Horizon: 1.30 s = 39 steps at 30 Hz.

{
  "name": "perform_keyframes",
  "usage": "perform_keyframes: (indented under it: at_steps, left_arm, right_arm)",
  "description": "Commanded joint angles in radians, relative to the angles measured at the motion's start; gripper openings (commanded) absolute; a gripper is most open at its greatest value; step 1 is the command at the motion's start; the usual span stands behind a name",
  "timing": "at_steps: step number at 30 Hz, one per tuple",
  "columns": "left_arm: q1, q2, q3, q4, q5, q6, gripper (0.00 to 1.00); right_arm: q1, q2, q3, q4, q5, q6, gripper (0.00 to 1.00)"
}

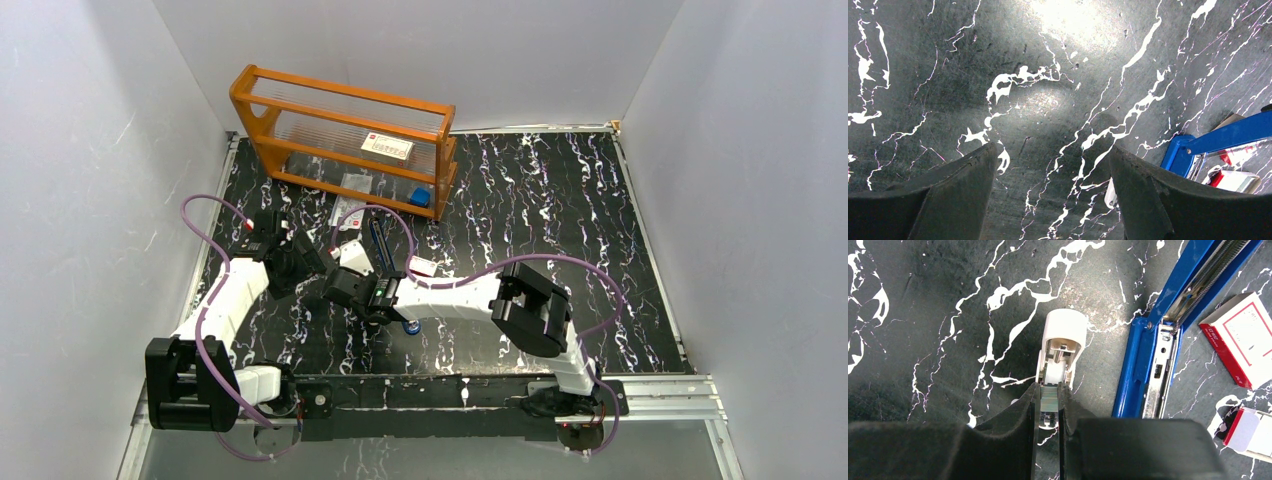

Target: Load the staples into the stapler

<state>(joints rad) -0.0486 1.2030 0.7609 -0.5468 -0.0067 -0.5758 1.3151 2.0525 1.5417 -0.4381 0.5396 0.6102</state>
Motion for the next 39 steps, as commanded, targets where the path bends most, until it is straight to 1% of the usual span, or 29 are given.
perform_keyframes:
  at_steps: [1, 12, 33, 39]
  left_arm:
    - [0.006, -0.005, 0.006, -0.009, 0.001, 0.01, 0.79]
    - [0.006, -0.002, 0.006, -0.01, 0.001, 0.01, 0.78]
    - [0.006, -0.005, 0.003, -0.011, 0.001, 0.01, 0.78]
    - [0.006, -0.005, 0.004, -0.011, 0.001, 0.01, 0.78]
  right_arm:
    - [0.001, 0.009, 0.001, 0.017, 0.016, 0.013, 0.19]
    - [0.0, 0.018, 0.001, 0.016, 0.018, 0.013, 0.19]
    - [0.001, -0.018, -0.046, 0.008, 0.046, 0.094, 0.19]
    - [0.002, -0.018, -0.047, -0.007, 0.044, 0.092, 0.21]
